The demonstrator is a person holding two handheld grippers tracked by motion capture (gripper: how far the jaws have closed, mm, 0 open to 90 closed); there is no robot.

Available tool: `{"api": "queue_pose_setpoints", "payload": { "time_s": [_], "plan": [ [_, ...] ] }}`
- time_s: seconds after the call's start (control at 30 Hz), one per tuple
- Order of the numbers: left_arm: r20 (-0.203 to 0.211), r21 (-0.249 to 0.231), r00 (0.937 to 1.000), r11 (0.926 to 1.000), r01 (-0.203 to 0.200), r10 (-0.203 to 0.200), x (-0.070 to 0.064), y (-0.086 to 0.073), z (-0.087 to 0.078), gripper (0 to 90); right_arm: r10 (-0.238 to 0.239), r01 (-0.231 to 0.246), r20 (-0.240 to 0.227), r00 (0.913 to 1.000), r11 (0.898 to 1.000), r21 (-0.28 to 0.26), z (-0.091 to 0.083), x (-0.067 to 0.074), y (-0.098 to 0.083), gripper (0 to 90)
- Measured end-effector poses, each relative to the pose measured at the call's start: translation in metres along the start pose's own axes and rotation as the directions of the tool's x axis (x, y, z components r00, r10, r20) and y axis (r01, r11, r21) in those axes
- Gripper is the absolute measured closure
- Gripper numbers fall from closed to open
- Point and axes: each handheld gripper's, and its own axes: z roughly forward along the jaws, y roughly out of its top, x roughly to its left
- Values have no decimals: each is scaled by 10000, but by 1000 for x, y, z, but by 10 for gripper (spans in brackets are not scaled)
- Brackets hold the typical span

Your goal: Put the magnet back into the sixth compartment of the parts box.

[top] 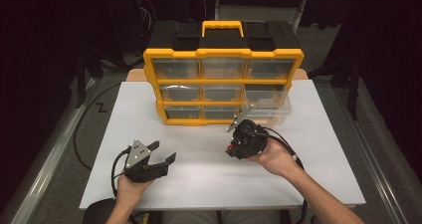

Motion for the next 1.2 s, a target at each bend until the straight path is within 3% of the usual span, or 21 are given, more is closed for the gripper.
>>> {"api": "queue_pose_setpoints", "payload": {
  "time_s": [0.73, 1.2],
  "plan": [
    [-20, 35, 10000, 10000, 31, -31, 2, 0, 1, 290, -36, 36, -65, 10000, 10000, -86, -23, -5, 9, 650],
    [-76, -10, 10000, 10000, -15, 15, 1, 0, 1, 293, 93, -96, -80, 9999, 9990, -443, -43, -9, 15, 650]
  ]
}}
